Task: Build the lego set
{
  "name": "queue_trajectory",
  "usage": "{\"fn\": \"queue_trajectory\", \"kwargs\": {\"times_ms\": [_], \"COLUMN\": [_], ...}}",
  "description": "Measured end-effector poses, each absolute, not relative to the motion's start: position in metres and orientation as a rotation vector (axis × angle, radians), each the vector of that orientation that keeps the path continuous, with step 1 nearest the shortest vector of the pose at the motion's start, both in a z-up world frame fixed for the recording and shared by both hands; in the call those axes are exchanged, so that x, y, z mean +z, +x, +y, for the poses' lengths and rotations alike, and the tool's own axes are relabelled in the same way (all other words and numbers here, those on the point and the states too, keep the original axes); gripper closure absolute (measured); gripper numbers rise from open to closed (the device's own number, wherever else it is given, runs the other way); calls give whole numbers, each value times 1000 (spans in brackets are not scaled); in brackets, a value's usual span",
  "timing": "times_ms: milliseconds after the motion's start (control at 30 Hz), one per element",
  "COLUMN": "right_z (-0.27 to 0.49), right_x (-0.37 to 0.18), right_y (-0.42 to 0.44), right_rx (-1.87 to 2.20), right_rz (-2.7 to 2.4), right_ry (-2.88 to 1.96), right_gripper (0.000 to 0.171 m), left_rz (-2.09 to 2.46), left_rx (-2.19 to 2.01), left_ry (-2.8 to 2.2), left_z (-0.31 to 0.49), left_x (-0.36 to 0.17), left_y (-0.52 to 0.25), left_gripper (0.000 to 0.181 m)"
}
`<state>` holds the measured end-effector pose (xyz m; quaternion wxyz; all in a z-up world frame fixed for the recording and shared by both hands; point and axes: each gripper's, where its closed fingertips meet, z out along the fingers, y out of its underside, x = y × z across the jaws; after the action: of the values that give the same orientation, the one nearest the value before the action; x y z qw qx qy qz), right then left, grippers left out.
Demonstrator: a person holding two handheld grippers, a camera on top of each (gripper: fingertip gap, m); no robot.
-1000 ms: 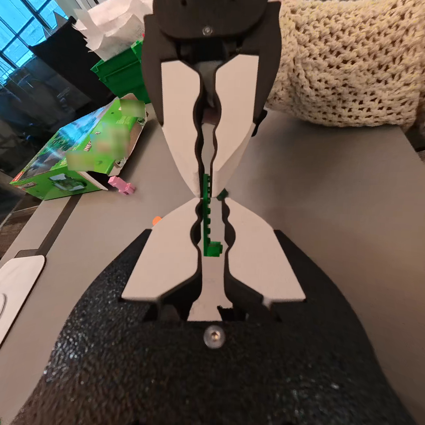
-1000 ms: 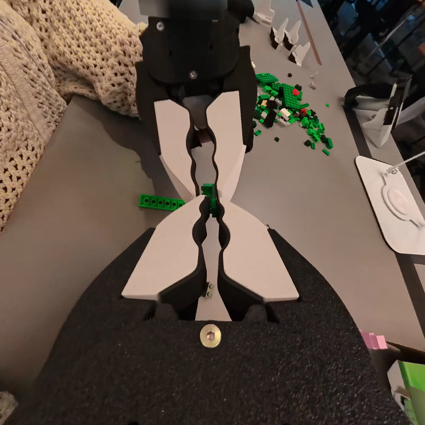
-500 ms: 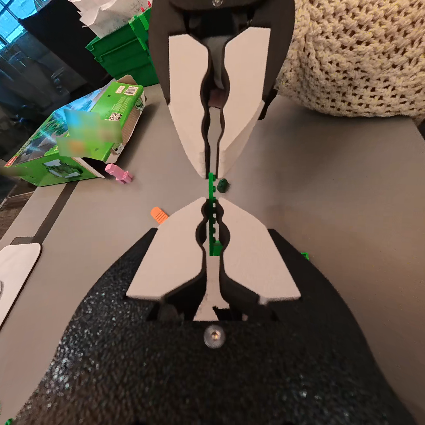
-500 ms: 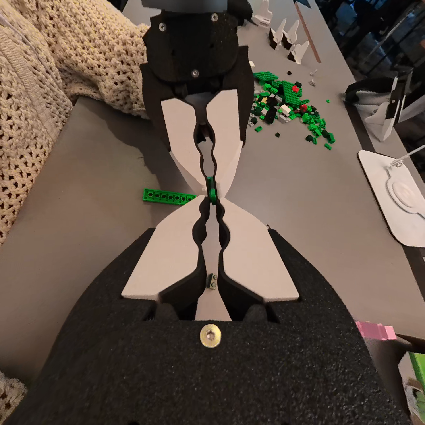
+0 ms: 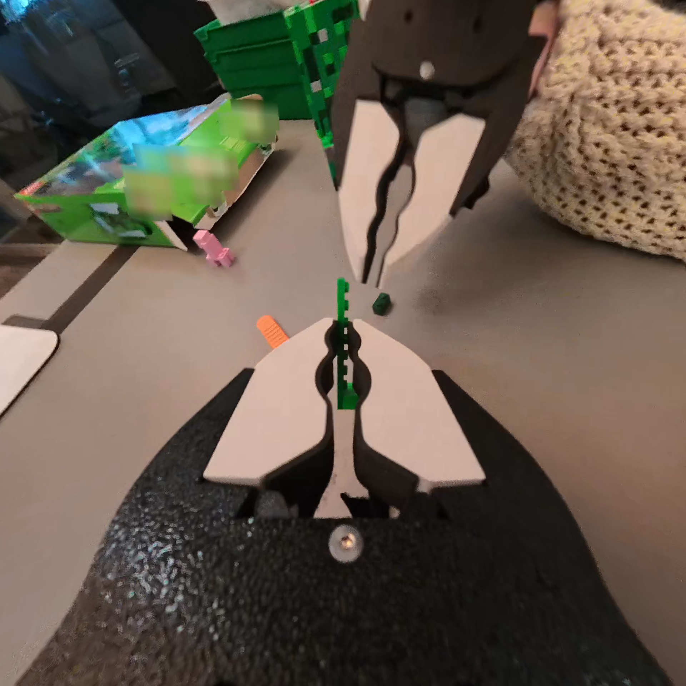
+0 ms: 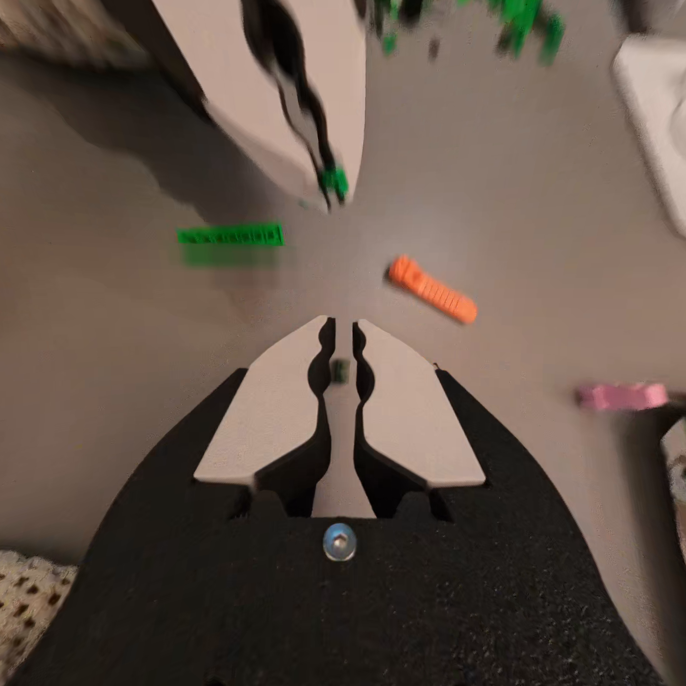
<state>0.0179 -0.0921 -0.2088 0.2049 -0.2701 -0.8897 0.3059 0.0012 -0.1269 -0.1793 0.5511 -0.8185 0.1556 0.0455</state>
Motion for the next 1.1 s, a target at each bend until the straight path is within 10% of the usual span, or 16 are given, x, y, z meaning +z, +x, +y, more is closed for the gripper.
{"fn": "queue_trajectory", "kwargs": {"times_ms": [367,633,1100], "right_z": [-70,-107,-127], "right_x": [-252,-160,-162], "right_y": [21,-13,-26], "right_rx": [565,996,755], "right_rz": [-2616,-1986,-1649], "right_ry": [-857,-487,-420], "right_gripper": [163,164,164], "left_rz": [242,-26,-139], "left_rx": [2,-285,-315], "left_ry": [-2023,-1991,-1869], "left_z": [-124,-124,-124], "left_x": [-197,-198,-187], "left_y": [-1,-6,-18], "left_gripper": [177,177,178]}}
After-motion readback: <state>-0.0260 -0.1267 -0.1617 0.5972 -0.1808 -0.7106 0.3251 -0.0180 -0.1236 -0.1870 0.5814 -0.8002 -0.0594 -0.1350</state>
